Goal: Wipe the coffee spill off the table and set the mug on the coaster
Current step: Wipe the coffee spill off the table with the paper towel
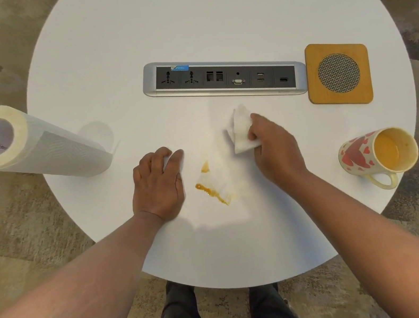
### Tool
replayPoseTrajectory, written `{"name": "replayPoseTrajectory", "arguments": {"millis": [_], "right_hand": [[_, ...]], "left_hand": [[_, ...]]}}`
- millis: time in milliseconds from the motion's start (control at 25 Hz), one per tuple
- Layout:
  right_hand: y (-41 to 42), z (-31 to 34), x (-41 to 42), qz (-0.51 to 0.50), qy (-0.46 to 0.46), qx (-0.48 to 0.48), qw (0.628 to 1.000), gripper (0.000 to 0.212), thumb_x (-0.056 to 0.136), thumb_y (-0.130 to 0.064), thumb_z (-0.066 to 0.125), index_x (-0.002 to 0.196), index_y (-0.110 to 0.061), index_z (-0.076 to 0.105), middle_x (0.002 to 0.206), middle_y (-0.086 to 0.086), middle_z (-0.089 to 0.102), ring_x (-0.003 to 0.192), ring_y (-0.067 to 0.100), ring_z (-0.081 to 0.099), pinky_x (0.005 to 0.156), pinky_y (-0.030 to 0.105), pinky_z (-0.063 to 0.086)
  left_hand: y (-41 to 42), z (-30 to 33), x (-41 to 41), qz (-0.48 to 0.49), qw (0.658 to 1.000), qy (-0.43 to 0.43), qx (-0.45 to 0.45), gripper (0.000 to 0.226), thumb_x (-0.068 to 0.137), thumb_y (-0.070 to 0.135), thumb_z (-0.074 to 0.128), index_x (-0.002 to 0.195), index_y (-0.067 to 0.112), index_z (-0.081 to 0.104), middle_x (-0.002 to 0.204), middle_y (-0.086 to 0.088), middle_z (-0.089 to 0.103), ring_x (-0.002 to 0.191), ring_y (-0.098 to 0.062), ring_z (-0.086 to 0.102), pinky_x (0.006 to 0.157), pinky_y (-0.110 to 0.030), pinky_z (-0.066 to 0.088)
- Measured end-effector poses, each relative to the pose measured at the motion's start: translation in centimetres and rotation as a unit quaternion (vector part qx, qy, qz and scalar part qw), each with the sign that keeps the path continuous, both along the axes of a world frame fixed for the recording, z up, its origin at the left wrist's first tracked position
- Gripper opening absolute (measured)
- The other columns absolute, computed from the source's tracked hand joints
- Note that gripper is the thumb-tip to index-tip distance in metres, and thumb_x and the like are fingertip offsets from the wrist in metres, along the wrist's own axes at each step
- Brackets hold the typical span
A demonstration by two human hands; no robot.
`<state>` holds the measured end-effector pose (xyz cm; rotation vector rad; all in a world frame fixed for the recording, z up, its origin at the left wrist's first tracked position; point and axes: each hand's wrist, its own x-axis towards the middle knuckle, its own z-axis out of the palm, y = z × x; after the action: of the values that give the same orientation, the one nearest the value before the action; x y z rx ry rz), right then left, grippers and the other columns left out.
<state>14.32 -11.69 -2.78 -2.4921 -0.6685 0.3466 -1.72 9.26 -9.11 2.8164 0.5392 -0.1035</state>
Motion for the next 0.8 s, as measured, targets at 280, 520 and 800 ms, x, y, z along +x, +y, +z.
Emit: {"name": "replayPoseTrajectory", "arguments": {"millis": [280,520,800], "right_hand": [[0.7,-2.1,-1.0,-0.049,0.031,-0.031,0.998,0.032,0.079,-0.004,0.050,0.106,-0.021,0.050,0.093,0.005,0.059,0.082,0.029,0.051,0.057,0.034,0.037],[2.7,-3.8,1.5,-0.070,0.015,-0.041,0.997,0.043,0.080,0.004,0.051,0.117,-0.010,0.068,0.107,0.011,0.060,0.099,0.036,0.055,0.073,0.029,0.035],[5.0,-3.7,0.0,0.083,0.086,-0.029,0.992,0.052,0.095,0.001,0.042,0.140,-0.021,0.057,0.156,-0.001,0.042,0.151,0.018,0.023,0.120,0.037,0.023]], "left_hand": [[0.1,-0.1,0.0,-0.003,1.000,-0.023,-0.005,0.051,0.090,0.025,0.039,0.138,0.021,0.056,0.137,-0.005,0.050,0.124,-0.034,0.041,0.098,-0.049,0.034],[0.1,-0.2,-0.1,-0.007,1.000,-0.026,0.000,0.049,0.091,0.025,0.040,0.138,0.022,0.056,0.137,-0.004,0.050,0.123,-0.033,0.042,0.096,-0.048,0.035],[0.1,-0.3,0.0,0.005,1.000,-0.028,0.014,0.055,0.096,0.025,0.040,0.149,0.015,0.044,0.137,-0.005,0.047,0.119,-0.031,0.040,0.096,-0.044,0.031]]}}
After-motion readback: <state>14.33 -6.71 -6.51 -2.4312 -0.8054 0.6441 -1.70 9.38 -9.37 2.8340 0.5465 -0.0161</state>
